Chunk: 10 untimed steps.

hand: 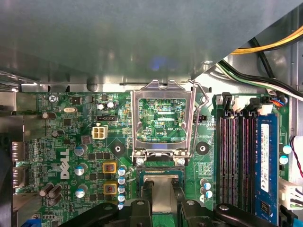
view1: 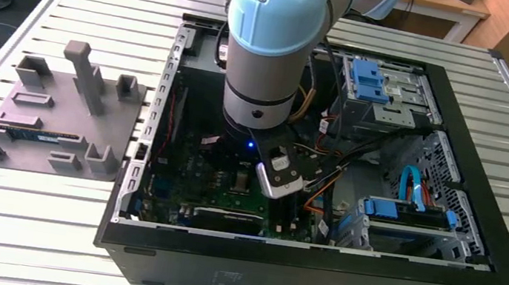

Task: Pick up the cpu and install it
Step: 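Place the cpu into insertion slot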

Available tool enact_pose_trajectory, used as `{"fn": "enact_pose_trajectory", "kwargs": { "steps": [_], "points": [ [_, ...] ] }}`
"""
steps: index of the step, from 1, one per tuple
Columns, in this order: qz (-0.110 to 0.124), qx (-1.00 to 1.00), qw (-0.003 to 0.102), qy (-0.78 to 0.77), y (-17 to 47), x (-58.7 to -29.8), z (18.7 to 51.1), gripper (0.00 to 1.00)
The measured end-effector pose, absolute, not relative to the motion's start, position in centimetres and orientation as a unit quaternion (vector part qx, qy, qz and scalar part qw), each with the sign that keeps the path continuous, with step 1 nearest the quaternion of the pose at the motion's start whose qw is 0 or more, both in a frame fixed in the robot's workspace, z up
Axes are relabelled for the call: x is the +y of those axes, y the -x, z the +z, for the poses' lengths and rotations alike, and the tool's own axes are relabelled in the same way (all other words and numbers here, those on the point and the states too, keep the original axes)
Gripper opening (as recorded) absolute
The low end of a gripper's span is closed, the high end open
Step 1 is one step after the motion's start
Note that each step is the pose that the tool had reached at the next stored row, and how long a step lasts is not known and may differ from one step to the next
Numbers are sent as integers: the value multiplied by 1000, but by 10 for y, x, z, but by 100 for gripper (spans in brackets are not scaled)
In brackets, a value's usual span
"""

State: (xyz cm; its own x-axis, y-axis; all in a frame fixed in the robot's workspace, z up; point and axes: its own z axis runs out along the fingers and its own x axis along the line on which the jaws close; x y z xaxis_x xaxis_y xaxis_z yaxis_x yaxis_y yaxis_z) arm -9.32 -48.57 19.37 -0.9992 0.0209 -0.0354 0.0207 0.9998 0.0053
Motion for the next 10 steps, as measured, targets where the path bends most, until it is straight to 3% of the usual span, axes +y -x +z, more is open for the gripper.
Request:
{"fn": "enact_pose_trajectory", "kwargs": {
  "steps": [10],
  "points": [
    [3,1000,18,-10,93,-486,194,30]
  ]
}}
